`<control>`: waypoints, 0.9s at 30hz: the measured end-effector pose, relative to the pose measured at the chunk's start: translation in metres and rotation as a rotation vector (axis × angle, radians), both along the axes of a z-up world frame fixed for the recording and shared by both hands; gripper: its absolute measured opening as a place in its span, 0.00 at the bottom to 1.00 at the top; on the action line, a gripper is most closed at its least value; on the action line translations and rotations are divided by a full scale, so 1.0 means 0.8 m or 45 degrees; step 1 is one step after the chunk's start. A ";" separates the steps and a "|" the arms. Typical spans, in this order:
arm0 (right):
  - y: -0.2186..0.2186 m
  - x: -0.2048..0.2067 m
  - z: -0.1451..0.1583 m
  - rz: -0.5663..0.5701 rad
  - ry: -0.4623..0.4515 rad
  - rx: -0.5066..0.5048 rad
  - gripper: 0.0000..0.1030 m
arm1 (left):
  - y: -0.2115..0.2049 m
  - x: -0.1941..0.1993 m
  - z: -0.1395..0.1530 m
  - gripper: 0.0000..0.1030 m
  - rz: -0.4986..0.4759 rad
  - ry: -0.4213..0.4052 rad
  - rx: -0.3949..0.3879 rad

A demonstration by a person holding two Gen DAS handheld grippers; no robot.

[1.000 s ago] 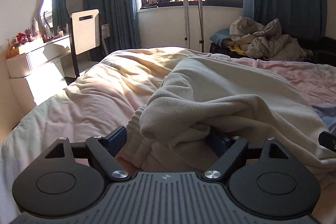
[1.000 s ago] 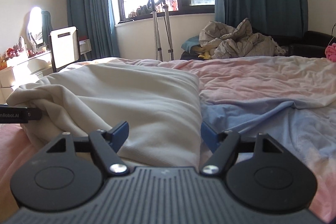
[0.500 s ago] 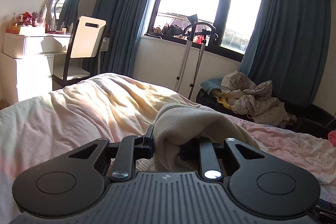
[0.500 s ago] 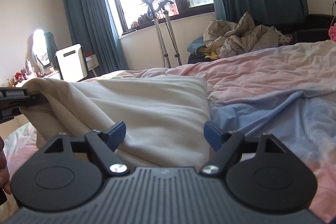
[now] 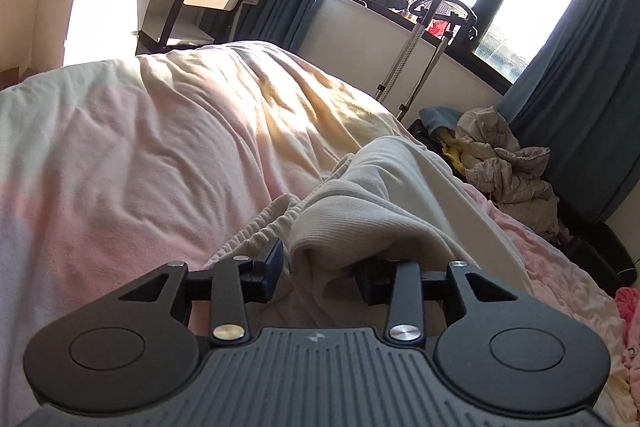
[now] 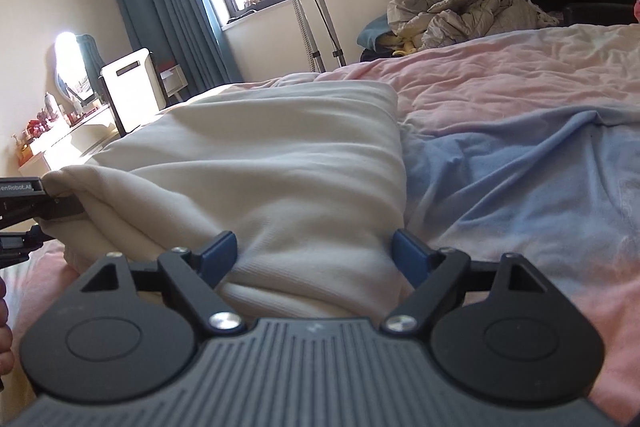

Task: Fold clothes
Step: 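Lift the folded pants with both grippers and carry them toward the pink garment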

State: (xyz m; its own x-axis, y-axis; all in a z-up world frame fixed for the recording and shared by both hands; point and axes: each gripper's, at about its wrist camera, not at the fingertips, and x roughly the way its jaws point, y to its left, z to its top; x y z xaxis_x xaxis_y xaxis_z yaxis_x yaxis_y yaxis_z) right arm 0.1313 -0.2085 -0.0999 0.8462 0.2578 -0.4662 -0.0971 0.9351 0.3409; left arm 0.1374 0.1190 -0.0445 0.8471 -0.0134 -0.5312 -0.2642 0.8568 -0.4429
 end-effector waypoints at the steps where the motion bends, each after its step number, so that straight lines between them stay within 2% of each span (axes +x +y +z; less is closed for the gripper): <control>1: -0.002 0.000 0.000 -0.005 0.004 0.011 0.83 | 0.005 -0.005 -0.002 0.64 0.028 0.053 -0.077; 2: -0.003 0.000 0.000 -0.011 0.008 0.021 0.83 | 0.011 -0.009 -0.005 0.66 0.050 0.097 -0.158; 4: -0.006 0.000 0.000 -0.020 0.018 0.044 0.83 | 0.022 -0.017 -0.013 0.66 0.045 0.114 -0.315; 7: -0.012 0.000 -0.001 -0.032 0.029 0.100 0.83 | 0.039 -0.020 -0.039 0.67 0.097 0.193 -0.563; 12: -0.027 -0.004 -0.005 -0.064 0.052 0.266 0.83 | 0.062 -0.022 -0.091 0.70 0.139 0.182 -0.984; 14: -0.032 -0.007 -0.006 -0.060 0.054 0.344 0.83 | 0.066 -0.020 -0.106 0.70 0.150 0.156 -1.053; 21: -0.058 0.026 -0.001 -0.061 0.080 0.503 0.84 | 0.065 -0.001 -0.121 0.70 0.130 0.103 -1.112; 24: -0.075 0.055 -0.003 -0.045 0.104 0.556 0.84 | 0.063 0.008 -0.119 0.70 0.093 0.090 -1.091; 27: -0.088 0.087 -0.018 -0.020 0.176 0.660 0.83 | 0.061 0.017 -0.118 0.70 0.058 0.080 -1.062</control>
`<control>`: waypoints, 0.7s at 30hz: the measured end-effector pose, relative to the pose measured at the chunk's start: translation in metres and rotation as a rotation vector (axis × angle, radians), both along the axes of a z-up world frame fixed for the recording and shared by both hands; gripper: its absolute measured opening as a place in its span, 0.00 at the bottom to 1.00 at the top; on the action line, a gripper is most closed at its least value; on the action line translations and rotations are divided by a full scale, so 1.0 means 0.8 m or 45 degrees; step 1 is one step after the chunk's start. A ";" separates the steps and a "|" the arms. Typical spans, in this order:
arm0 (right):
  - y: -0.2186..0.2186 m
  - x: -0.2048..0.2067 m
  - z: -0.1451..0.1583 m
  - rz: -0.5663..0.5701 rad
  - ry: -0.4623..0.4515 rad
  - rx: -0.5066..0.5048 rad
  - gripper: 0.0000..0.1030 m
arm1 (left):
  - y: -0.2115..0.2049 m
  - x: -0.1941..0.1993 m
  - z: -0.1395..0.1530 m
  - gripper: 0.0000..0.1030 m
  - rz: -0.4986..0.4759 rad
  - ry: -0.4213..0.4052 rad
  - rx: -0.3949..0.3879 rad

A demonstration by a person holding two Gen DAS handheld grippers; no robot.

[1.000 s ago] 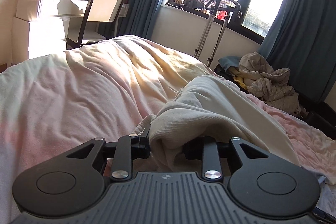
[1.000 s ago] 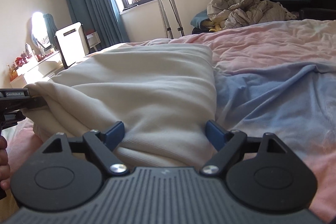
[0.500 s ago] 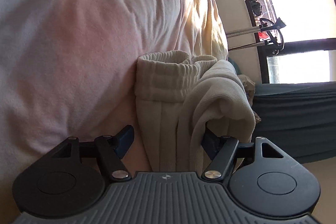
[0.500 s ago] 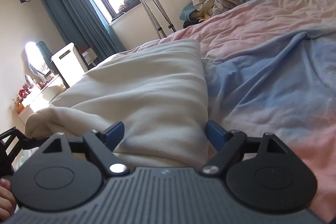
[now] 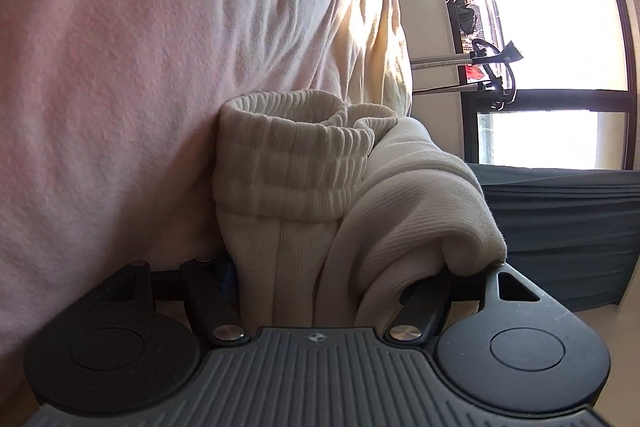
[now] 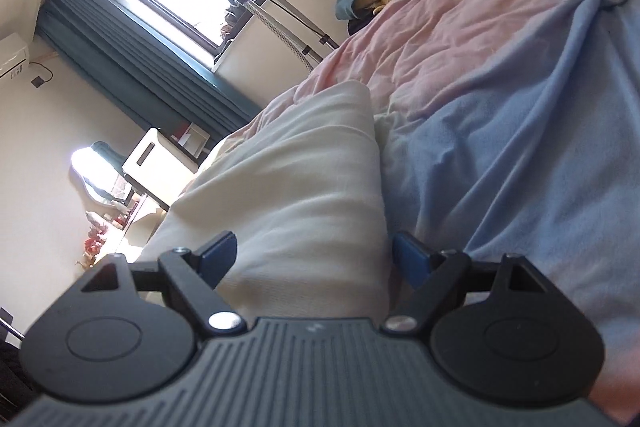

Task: Fold clothes
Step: 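Lift the folded pants with both grippers and carry them toward the pink garment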

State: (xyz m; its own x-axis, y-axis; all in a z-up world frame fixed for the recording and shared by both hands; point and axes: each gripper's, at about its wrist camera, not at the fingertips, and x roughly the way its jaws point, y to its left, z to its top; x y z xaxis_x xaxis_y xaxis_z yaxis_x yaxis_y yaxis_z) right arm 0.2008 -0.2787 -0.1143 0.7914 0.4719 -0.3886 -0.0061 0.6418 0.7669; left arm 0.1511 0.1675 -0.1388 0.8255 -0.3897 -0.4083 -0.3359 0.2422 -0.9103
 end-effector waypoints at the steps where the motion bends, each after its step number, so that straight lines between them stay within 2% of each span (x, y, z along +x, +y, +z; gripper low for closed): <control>1: -0.001 0.008 -0.005 0.012 0.009 0.013 0.82 | -0.001 0.003 0.001 0.70 -0.009 -0.008 0.009; 5: 0.006 0.031 -0.015 0.106 -0.024 0.050 0.81 | -0.004 0.006 0.000 0.70 -0.006 -0.028 0.024; 8: 0.003 0.035 -0.023 0.115 -0.048 0.104 0.79 | -0.009 0.012 0.002 0.69 0.014 -0.038 0.049; 11: -0.005 0.041 -0.028 0.075 -0.032 0.181 0.69 | -0.016 0.020 0.007 0.68 0.024 -0.034 0.102; 14: -0.005 0.042 -0.029 0.032 -0.018 0.173 0.52 | -0.017 0.022 0.009 0.59 0.029 -0.042 0.140; 18: 0.001 0.038 -0.014 0.005 -0.051 0.103 0.36 | -0.019 0.022 0.015 0.45 0.044 -0.036 0.162; 21: 0.011 0.030 0.013 -0.018 -0.115 0.010 0.29 | -0.019 0.022 0.025 0.38 0.045 -0.054 0.165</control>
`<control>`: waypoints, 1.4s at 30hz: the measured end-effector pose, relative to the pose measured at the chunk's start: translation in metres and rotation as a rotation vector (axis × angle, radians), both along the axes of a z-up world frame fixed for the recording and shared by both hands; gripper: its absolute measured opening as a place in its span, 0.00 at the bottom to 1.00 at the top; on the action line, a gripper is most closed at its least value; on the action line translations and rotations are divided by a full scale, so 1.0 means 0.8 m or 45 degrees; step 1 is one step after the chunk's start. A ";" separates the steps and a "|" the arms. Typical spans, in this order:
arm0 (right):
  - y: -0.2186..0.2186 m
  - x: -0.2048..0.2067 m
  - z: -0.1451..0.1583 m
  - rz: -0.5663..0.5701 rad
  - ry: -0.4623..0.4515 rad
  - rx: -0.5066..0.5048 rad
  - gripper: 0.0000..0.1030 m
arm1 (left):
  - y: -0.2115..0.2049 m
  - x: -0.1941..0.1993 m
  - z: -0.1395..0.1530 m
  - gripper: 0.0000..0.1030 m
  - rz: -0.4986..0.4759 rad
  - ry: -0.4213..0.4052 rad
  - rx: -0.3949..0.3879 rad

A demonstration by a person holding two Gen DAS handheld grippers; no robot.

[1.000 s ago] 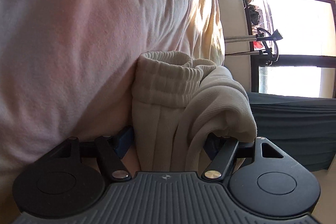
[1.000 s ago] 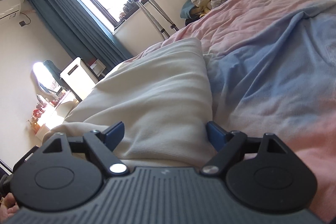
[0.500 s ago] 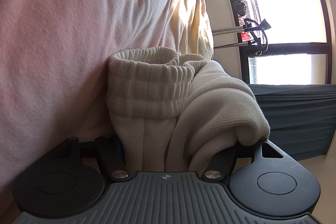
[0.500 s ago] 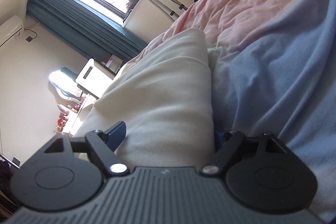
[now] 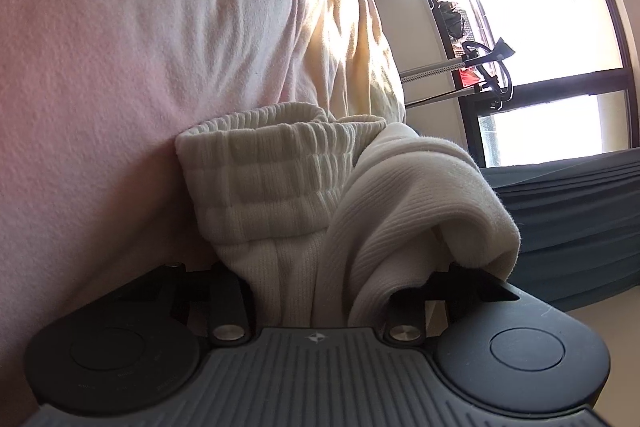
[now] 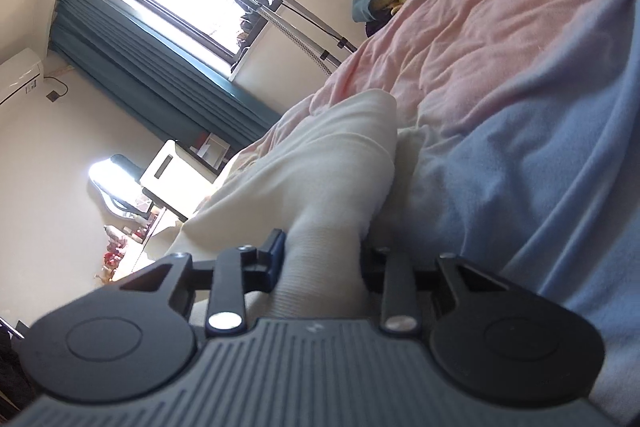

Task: Fold clothes
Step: 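Lift the folded pants with both grippers and carry them toward the pink garment, then lower the pants onto the bed beside the pink garment and open both grippers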

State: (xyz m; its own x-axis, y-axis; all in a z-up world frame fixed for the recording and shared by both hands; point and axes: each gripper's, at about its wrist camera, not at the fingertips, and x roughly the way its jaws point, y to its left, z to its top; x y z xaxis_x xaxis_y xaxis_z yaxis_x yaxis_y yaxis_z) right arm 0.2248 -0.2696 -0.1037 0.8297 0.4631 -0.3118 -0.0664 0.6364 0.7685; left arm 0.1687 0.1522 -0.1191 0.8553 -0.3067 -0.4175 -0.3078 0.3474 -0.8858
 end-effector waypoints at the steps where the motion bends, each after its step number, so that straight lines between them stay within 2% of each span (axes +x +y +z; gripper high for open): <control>1: 0.002 -0.003 0.008 -0.008 -0.015 -0.009 0.27 | 0.001 0.000 0.004 0.37 0.000 0.002 -0.004; 3: 0.005 -0.009 0.025 -0.017 -0.045 -0.023 0.25 | 0.002 -0.002 0.013 0.35 -0.003 -0.003 -0.011; 6: 0.006 -0.026 0.055 -0.034 -0.110 -0.047 0.24 | -0.001 -0.011 0.036 0.35 -0.009 -0.087 -0.034; 12: -0.034 -0.068 0.132 -0.082 -0.169 -0.069 0.24 | -0.034 -0.023 0.098 0.35 -0.159 -0.176 0.021; 16: -0.105 -0.113 0.187 -0.170 -0.233 -0.093 0.24 | -0.107 -0.024 0.148 0.35 -0.257 -0.257 0.047; 19: -0.175 -0.149 0.218 -0.256 -0.289 -0.132 0.24 | -0.181 -0.017 0.174 0.36 -0.357 -0.319 0.036; 22: -0.255 -0.184 0.241 -0.358 -0.336 -0.183 0.24 | -0.272 0.001 0.180 0.36 -0.500 -0.356 0.010; 25: -0.331 -0.212 0.247 -0.466 -0.333 -0.226 0.24 | -0.364 0.021 0.172 0.36 -0.654 -0.380 -0.010; 29: -0.423 -0.234 0.224 -0.588 -0.270 -0.259 0.24 | -0.474 0.044 0.140 0.36 -0.820 -0.387 -0.001; 33: -0.487 -0.241 0.164 -0.673 -0.160 -0.307 0.24 | -0.550 0.062 0.091 0.36 -0.930 -0.330 0.056; 37: -0.518 -0.241 0.087 -0.709 -0.033 -0.306 0.24 | -0.589 0.088 0.032 0.36 -1.020 -0.263 0.138; 39: -0.524 -0.241 0.046 -0.718 0.040 -0.278 0.25 | -0.598 0.090 0.013 0.36 -1.058 -0.263 0.206; 42: -0.526 -0.247 -0.009 -0.722 0.120 -0.222 0.25 | -0.597 0.087 -0.010 0.37 -1.102 -0.292 0.241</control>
